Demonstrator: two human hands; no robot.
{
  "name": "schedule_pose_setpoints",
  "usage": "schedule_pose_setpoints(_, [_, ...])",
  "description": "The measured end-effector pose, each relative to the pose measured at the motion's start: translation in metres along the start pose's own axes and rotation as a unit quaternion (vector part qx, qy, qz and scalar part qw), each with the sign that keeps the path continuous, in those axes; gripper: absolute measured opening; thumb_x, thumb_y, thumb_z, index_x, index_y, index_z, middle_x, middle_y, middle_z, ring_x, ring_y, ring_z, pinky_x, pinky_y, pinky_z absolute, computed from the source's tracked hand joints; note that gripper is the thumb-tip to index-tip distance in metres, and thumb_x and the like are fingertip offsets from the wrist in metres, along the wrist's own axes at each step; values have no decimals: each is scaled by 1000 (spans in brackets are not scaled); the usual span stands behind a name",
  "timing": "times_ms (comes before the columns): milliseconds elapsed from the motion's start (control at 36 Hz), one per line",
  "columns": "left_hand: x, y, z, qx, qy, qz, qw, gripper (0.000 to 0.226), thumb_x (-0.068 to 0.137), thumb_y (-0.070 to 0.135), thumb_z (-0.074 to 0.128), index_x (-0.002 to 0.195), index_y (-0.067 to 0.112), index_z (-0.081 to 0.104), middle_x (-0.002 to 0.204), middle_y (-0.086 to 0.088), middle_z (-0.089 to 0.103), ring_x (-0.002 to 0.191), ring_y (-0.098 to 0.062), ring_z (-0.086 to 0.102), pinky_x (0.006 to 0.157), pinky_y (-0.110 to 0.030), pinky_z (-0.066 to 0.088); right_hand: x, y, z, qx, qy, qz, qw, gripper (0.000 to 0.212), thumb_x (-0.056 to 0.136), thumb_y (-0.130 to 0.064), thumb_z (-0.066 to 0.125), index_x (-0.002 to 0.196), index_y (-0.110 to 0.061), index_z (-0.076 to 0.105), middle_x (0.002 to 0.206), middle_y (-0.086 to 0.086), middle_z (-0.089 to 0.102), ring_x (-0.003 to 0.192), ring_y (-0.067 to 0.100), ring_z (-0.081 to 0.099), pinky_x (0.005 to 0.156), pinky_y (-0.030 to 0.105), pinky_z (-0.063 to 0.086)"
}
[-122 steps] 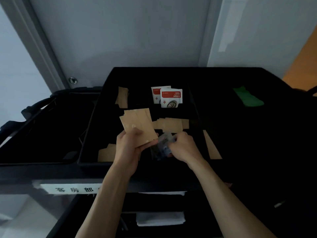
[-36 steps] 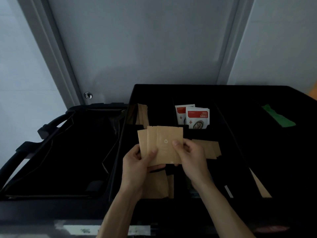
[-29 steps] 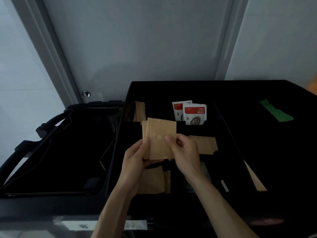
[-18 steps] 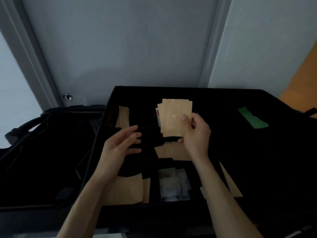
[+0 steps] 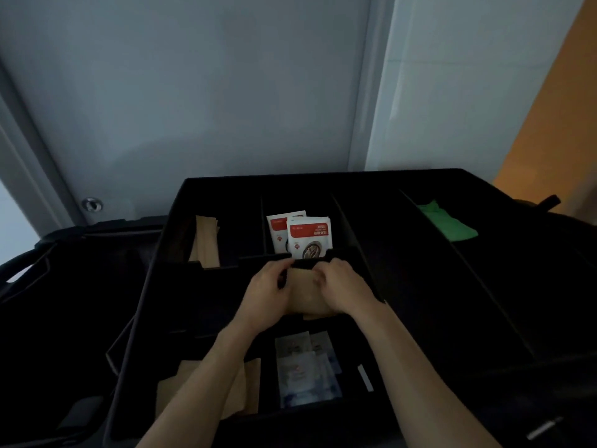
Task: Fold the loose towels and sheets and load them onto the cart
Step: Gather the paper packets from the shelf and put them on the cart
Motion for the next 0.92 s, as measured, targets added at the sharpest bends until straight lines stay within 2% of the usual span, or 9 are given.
schedule_pose_setpoints(83, [0, -6, 11, 36, -37, -12, 999, 50, 94, 3, 56, 143, 12, 50, 138, -7, 53, 126, -19, 53, 104, -23, 41, -2, 2, 13, -11, -31, -13, 999, 38, 101, -20, 43, 136, -19, 56, 124, 12, 47, 119, 28, 44, 96, 45, 47])
schedule_pose_setpoints(222, [-2, -11, 13, 127, -29, -31, 991, 32, 93, 6, 54, 120, 6, 69, 124, -13, 62, 114, -24, 57, 101, -30, 43, -6, 0, 14, -22, -14, -31, 999, 41, 98, -12, 50, 137, -22, 58, 127, 7, 45, 121, 23, 37, 98, 40, 47])
schedule_pose_setpoints(278, [-3, -14, 14, 160, -29, -49, 985, 30, 91, 7, 53, 115, 4, 71, 119, -16, 63, 110, -26, 58, 99, -30, 42, -8, 2, 11, -29, 0, -24, 999, 41, 97, -11, 52, 136, -20, 58, 130, 7, 45, 122, 23, 36, 100, 38, 46])
schedule_pose_setpoints(389, [-3, -21, 15, 161, -31, -98, 982, 33, 91, 9, 55, 122, 6, 66, 125, -16, 58, 110, -28, 59, 87, -26, 45, -12, 7, 8, -43, 25, 35, 998, 37, 95, -14, 53, 131, -12, 59, 133, 11, 46, 122, 28, 38, 97, 38, 46])
schedule_pose_setpoints(472, [1, -19, 16, 129, -23, -106, 986, 38, 90, 5, 56, 127, 7, 64, 128, -17, 57, 113, -28, 58, 90, -28, 46, -13, 12, 5, -35, 39, 76, 996, 37, 94, -10, 52, 130, -10, 57, 131, 12, 50, 118, 29, 47, 90, 39, 49])
schedule_pose_setpoints(556, [7, -13, 22, 65, -38, -96, 993, 52, 86, 0, 60, 138, 10, 56, 135, -13, 56, 120, -24, 57, 95, -23, 46, -13, 14, 8, -16, 27, 77, 997, 38, 94, -8, 52, 131, -9, 56, 130, 14, 53, 116, 29, 54, 93, 39, 50])
schedule_pose_setpoints(667, [11, -19, 29, 7, -66, -114, 991, 63, 86, 4, 68, 145, 12, 48, 139, -9, 57, 124, -19, 56, 88, -19, 46, -12, 18, 7, 2, 33, 82, 996, 40, 94, -7, 51, 133, -8, 55, 131, 15, 54, 119, 30, 54, 96, 38, 49])
schedule_pose_setpoints(806, [7, -28, 24, 72, -23, -129, 989, 59, 81, 18, 77, 137, 13, 56, 129, -11, 59, 114, -23, 59, 89, -24, 47, -13, 16, 8, 18, 45, 74, 996, 41, 93, -24, 58, 132, -11, 56, 126, 11, 57, 113, 27, 55, 89, 36, 49])
schedule_pose_setpoints(917, [8, -25, 31, 107, -46, -111, 987, 54, 78, 20, 81, 129, 14, 63, 126, -9, 60, 112, -22, 60, 90, -24, 48, -10, 14, 17, -22, 13, 71, 997, 34, 91, -31, 59, 118, -11, 65, 117, 10, 62, 106, 27, 57, 80, 36, 51])
Point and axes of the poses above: each hand's wrist, its own x-axis towards the middle knuckle, its own z-axis out of the palm, y = z × x, the point moved 9 cm from there along x, towards the middle knuckle
